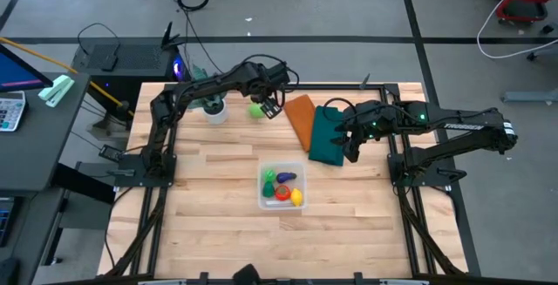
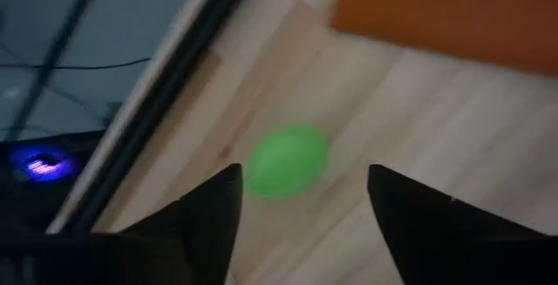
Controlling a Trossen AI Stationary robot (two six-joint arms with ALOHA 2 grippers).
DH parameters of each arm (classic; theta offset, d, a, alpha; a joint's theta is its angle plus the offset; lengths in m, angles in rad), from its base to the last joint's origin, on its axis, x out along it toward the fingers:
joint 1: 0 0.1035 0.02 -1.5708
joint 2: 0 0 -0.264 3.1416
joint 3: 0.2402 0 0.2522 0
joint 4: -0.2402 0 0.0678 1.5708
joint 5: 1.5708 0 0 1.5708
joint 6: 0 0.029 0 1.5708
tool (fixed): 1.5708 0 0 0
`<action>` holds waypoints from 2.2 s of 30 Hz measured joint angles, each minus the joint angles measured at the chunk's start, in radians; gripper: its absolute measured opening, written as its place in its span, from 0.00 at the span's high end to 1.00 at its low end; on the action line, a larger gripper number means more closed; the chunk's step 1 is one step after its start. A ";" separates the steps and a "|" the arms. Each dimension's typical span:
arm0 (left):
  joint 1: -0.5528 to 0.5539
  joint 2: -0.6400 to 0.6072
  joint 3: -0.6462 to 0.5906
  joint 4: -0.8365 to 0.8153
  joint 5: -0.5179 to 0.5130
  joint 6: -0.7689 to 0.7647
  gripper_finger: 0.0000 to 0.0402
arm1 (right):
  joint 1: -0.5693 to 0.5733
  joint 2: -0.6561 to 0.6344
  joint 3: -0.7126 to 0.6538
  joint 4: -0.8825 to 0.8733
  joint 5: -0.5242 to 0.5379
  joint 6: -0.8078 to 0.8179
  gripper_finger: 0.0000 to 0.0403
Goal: Pick and placing Produce into tupperware
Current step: Put the green honeydew melon into the transparent container
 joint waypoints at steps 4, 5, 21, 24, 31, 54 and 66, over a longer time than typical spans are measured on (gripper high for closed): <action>0.014 0.009 -0.002 0.002 0.087 0.062 0.28 | 0.000 0.000 0.000 0.000 0.000 0.003 0.56; 0.018 0.011 -0.011 0.004 0.087 0.076 0.27 | 0.000 0.000 0.000 0.000 0.000 0.006 0.56; 0.087 0.013 -0.201 0.040 0.113 -0.040 0.25 | 0.000 0.000 0.000 0.042 0.000 0.042 0.56; 0.087 0.013 -0.197 0.066 0.121 -0.097 0.25 | -0.001 0.000 0.000 0.045 0.000 0.046 0.56; 0.105 0.013 -0.194 0.168 0.160 -0.345 0.22 | -0.007 0.000 0.000 0.046 0.007 0.062 0.56; 0.150 0.068 -0.193 0.176 0.243 -0.555 0.20 | -0.007 0.000 0.000 0.050 0.011 0.042 0.56; 0.152 0.129 -0.193 0.191 0.255 -0.555 0.20 | -0.011 0.000 0.000 0.064 0.012 0.029 0.56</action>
